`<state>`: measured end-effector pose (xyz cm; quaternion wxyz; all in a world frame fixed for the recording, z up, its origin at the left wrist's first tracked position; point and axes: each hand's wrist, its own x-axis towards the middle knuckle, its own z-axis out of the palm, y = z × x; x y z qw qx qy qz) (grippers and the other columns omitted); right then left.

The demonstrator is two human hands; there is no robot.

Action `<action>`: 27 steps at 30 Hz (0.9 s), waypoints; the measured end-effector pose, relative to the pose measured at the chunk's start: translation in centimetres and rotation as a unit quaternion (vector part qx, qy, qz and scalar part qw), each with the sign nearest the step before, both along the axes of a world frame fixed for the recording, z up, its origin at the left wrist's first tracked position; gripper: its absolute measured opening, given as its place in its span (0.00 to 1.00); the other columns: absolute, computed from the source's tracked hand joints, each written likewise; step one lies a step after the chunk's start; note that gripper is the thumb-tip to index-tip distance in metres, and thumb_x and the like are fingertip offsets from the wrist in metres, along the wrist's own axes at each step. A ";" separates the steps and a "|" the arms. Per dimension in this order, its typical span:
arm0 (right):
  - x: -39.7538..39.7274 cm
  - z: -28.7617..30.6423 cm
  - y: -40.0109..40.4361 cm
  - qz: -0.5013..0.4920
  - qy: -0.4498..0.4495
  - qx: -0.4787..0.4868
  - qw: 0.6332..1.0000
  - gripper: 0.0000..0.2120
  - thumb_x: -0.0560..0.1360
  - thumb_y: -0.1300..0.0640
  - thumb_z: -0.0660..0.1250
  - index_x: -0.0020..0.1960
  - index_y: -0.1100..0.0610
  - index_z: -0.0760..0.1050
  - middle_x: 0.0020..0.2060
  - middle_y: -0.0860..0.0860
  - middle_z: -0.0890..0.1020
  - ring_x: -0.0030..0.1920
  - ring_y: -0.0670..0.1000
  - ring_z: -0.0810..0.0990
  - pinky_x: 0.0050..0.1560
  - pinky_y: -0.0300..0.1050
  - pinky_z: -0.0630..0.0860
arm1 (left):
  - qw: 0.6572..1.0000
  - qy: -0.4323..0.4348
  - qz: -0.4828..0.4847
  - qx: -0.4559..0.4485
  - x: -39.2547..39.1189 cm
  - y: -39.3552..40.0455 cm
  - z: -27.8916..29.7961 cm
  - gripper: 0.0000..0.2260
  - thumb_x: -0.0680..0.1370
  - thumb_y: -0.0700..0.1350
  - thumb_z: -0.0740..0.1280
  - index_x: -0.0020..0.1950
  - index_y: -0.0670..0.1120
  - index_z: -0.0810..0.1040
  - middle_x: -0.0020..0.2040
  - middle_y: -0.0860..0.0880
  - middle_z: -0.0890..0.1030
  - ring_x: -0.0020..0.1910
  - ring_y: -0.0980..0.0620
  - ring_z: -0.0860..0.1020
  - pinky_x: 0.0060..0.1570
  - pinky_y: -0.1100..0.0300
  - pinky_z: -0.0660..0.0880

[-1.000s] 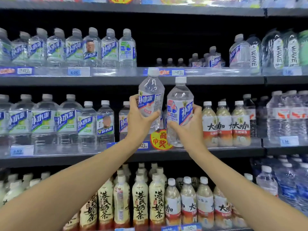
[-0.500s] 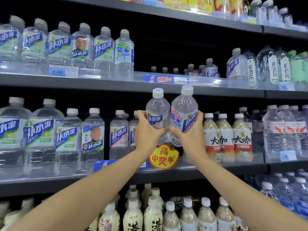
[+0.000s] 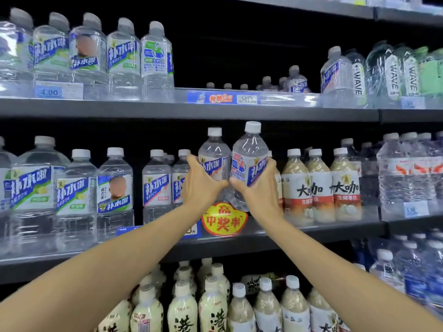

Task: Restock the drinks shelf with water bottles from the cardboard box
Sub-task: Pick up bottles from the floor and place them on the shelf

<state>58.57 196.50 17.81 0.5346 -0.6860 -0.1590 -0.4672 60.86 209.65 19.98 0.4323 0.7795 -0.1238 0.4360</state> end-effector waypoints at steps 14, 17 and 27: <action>1.1 -2.9 0.7 -0.098 0.052 -0.004 0.994 0.36 0.67 0.44 0.75 0.64 0.48 0.56 0.59 0.48 0.78 0.55 0.50 0.80 0.51 0.53 0.80 | 0.976 0.036 0.062 0.204 0.5 0.2 0.1 0.47 0.67 0.54 0.78 0.76 0.49 0.52 0.47 0.45 0.79 0.42 0.47 0.79 0.37 0.56 0.76; 1.3 -3.2 0.8 -0.117 0.061 -0.011 0.991 0.34 0.68 0.43 0.74 0.64 0.51 0.58 0.58 0.48 0.77 0.55 0.50 0.80 0.50 0.52 0.80 | 0.969 0.046 0.085 0.229 0.8 -0.1 0.0 0.47 0.67 0.54 0.77 0.76 0.47 0.52 0.65 0.41 0.71 0.59 0.41 0.76 0.51 0.49 0.75; 1.6 -2.8 -0.2 -0.155 0.053 -0.106 0.981 0.32 0.73 0.44 0.67 0.71 0.53 0.58 0.60 0.50 0.75 0.60 0.53 0.74 0.53 0.49 0.74 | 0.905 0.097 0.142 0.390 0.0 0.2 3.2 0.47 0.68 0.60 0.74 0.74 0.34 0.57 0.73 0.38 0.58 0.67 0.41 0.69 0.62 0.51 0.71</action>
